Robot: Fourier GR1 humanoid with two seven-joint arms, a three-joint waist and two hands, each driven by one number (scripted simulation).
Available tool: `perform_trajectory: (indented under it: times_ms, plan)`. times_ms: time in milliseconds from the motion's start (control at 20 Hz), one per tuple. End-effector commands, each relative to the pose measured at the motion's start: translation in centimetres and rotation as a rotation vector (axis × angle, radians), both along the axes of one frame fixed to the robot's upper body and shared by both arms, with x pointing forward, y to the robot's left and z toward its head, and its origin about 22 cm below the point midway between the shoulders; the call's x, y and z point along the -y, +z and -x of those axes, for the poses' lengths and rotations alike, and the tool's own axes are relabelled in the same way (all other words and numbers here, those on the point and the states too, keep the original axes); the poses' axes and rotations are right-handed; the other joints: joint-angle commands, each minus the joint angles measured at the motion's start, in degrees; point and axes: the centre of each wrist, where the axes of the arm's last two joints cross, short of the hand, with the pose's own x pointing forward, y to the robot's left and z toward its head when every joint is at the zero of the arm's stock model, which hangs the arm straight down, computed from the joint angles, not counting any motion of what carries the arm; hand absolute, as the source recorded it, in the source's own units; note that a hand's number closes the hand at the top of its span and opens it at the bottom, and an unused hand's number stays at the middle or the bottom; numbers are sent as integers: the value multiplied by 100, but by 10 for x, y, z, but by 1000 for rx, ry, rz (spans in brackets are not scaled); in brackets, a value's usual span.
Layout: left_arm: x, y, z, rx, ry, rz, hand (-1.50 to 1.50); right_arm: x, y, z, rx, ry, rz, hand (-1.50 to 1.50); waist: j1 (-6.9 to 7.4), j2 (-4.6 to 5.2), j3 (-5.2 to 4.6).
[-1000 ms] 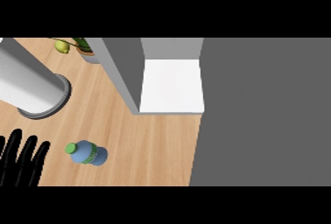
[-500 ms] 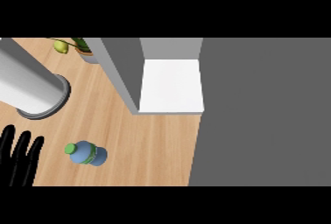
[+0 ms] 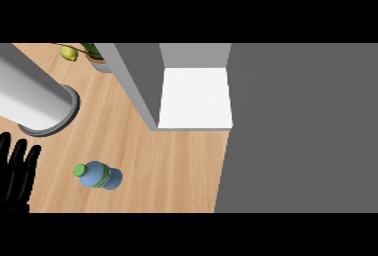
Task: Pick up the bottled water, place it into the cabinet and close the cabinet
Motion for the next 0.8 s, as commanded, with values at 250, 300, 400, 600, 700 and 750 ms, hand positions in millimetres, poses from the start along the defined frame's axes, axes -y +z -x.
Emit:
perform_trajectory:
  times_ms: [250,300,400,600,700,750]
  plan:
    - [-39,-55,-26,-94,44,-22,-150,7,28,32,78,-19,-12,-150,-9,4,-6]
    - [-39,-59,-29,-103,41,-18,-150,9,29,36,67,-6,0,-150,-16,3,-3]
    - [-35,-86,-32,-88,40,-51,-150,3,24,19,79,-17,2,-150,6,9,-4]
    - [-37,-115,-42,-112,34,-35,-150,7,26,28,67,-7,7,-150,-27,6,-1]
    - [-41,-122,-47,-111,30,-29,-150,2,31,35,70,-10,-13,-150,-33,1,-4]
    - [-54,-123,-26,-118,28,-36,-150,10,31,28,65,-5,22,-150,15,4,1]
